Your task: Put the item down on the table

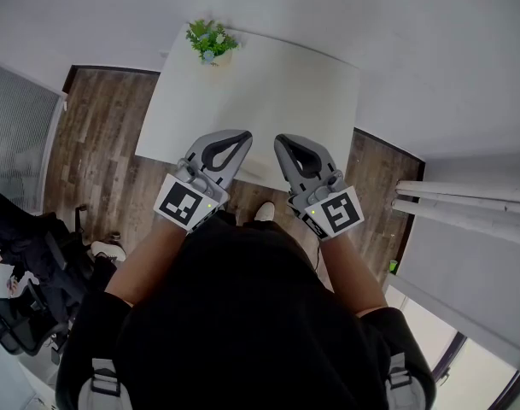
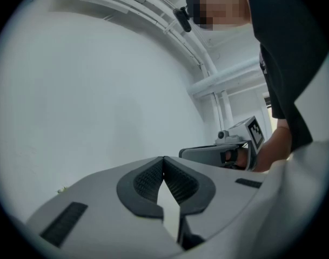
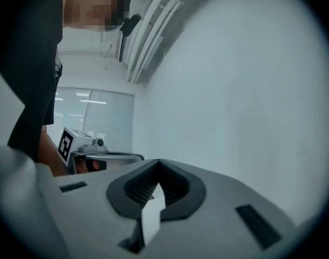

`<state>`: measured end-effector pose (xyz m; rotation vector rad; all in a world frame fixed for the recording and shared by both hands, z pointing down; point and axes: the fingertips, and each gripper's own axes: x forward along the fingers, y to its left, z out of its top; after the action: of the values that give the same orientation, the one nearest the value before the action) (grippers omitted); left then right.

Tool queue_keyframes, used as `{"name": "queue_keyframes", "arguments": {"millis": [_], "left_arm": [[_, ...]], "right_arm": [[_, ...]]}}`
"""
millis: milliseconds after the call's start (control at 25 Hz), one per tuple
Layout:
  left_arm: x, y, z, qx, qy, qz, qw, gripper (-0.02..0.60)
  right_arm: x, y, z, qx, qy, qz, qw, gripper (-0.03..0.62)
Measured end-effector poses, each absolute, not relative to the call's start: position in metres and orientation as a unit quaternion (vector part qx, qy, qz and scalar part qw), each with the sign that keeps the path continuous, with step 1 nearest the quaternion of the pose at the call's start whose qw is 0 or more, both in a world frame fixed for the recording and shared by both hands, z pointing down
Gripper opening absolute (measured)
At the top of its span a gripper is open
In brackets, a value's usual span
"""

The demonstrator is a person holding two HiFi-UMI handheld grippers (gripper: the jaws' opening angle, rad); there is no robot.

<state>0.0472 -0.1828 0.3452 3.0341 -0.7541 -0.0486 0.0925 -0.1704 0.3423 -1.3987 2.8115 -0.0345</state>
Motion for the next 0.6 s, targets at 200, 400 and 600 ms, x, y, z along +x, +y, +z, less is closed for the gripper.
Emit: {"name": "queue_keyframes", "arguments": {"millis": [200,400,600], "left_arm": [[0.0437,-0.1824,0.3479,0.97,-0.244,-0.014,0.01,-0.006],[0.0433,-0.1823,0.349,0.97,-0.243,-0.013,0.01,-0.006],[0.0429,-0.1815,0.3497,0.97,-0.242,-0.013,0.012,-0.006]], "right_arm": [[0.0898,-0.1687,0.345,-0.445,0.896,-0.01,-0.003,0.002],[0.0881,-0.1685,0.3457,-0.444,0.896,-0.011,-0.004,0.002],[0.085,-0.1668,0.3474,-0.441,0.897,-0.011,-0.006,0.002]]}}
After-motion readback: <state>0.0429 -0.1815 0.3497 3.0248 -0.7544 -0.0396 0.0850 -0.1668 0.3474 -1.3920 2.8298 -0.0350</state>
